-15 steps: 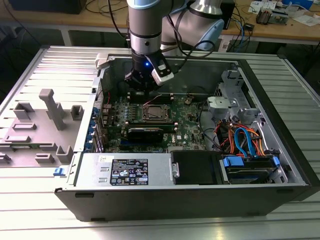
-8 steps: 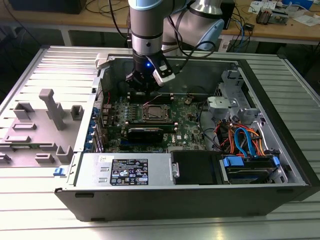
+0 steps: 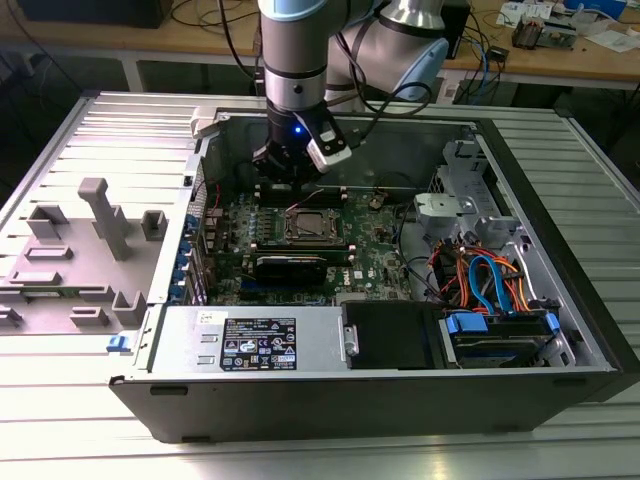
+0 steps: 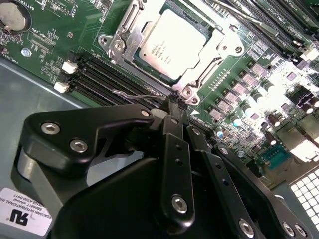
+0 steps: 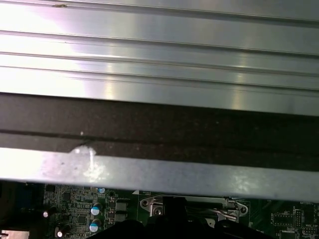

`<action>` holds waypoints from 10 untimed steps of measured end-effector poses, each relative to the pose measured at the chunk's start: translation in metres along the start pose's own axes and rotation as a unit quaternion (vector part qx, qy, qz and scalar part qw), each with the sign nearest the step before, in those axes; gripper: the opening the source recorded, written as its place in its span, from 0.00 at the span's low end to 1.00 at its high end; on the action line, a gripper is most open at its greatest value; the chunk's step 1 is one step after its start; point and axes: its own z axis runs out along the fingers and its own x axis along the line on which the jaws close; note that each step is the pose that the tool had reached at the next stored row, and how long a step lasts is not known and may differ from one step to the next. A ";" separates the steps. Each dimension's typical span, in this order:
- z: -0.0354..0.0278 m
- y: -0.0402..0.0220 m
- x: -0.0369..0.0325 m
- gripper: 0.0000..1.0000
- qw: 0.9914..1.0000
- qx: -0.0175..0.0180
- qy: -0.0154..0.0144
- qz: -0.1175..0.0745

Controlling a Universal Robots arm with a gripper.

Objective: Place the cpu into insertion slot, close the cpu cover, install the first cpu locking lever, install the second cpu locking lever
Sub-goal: 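Install the first cpu locking lever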

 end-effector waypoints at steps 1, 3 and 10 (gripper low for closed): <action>0.0001 0.0000 -0.0008 0.11 1.000 0.000 0.000 0.000; 0.0003 -0.0001 -0.0017 0.11 1.000 0.000 0.000 0.000; 0.0016 -0.0002 -0.0080 0.11 1.000 0.000 0.000 0.000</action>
